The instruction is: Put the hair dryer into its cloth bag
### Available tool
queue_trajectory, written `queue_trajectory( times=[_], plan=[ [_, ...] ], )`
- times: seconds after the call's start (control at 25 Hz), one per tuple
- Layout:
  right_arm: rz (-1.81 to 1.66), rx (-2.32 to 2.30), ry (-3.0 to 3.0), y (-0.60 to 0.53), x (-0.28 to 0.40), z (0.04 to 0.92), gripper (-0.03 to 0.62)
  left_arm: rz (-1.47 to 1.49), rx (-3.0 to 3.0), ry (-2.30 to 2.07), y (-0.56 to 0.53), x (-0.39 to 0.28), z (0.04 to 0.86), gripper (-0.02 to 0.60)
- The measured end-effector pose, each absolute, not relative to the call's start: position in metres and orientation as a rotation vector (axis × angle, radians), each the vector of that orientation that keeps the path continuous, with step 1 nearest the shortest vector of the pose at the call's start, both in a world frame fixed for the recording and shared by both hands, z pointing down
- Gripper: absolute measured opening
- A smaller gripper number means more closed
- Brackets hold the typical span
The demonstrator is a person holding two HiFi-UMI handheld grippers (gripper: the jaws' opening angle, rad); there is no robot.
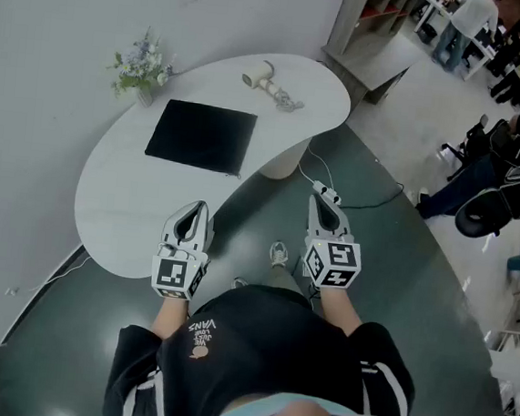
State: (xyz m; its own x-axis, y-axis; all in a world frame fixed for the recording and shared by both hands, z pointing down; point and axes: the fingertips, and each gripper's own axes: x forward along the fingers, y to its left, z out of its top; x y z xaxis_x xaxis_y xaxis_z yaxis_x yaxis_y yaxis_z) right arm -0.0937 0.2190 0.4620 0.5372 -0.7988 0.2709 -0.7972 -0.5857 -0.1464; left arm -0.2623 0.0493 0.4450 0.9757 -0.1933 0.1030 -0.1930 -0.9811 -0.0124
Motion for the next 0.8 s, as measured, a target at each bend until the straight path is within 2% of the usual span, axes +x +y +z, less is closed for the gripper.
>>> queue_trajectory(
  times=[0.72,0.76,0.8],
  plan=[
    [-0.544,-2.661,1.464,0.203,-0.051,0.476,0.048,-0.189,-3.191,0.277,0.047,-0.219,0.454,0.023],
    [-0.54,-2.651,1.469,0.201,-0.046,0.476,0.05,-0.185,-3.197,0.281,0.046,-0.213,0.454,0.066],
    [-0.537,-2.641,1.479,0.199,-0.041,0.477,0.061,-0.184,-3.204,0.287,0.044,-0.206,0.455,0.165]
  ],
)
